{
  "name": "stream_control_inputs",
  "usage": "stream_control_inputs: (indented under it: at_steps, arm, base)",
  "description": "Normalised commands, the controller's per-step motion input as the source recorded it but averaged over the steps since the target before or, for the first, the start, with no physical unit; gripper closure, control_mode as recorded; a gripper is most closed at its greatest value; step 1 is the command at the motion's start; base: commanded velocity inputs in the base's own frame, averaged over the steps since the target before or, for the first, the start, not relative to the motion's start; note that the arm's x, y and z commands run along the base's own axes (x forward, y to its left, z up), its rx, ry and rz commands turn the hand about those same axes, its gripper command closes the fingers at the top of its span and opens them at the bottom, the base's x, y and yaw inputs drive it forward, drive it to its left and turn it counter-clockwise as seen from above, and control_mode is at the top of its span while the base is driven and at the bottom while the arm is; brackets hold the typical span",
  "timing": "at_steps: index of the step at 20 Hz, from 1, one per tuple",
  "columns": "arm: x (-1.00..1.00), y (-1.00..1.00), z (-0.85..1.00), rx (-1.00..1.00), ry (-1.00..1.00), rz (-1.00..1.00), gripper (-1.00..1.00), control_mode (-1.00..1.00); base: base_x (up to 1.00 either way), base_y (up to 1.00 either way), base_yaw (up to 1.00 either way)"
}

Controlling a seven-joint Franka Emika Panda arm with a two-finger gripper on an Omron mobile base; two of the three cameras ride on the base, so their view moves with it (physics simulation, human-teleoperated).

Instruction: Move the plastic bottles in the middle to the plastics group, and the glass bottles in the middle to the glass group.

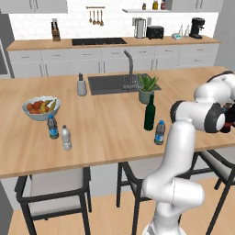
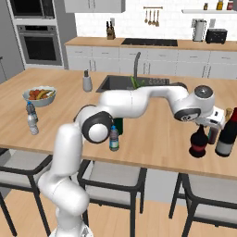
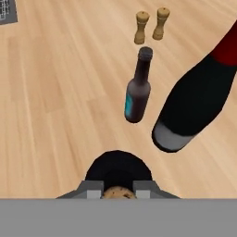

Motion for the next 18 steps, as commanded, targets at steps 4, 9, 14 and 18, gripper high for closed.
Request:
stream_control_inputs:
  at_steps: [4, 9, 14, 18]
  arm:
    - [0.08, 0.0, -0.36, -0.08, 0.0, 0.0, 1.0, -1.0]
    - [0.14, 0.0, -0.38, -0.11, 0.0, 0.0, 1.0, -1.0]
    - [0.27, 0.0, -0.23, 0.0, 0.0, 0.0, 1.0, -1.0]
    - [0.06, 0.0, -0.34, 0.0, 0.02, 0.01, -1.0, -1.0]
  base:
    - [0.0, 0.0, 0.0]
    - [0.0, 0.0, 0.0]
    - [0.0, 0.0, 0.0]
    - [0.0, 0.0, 0.0]
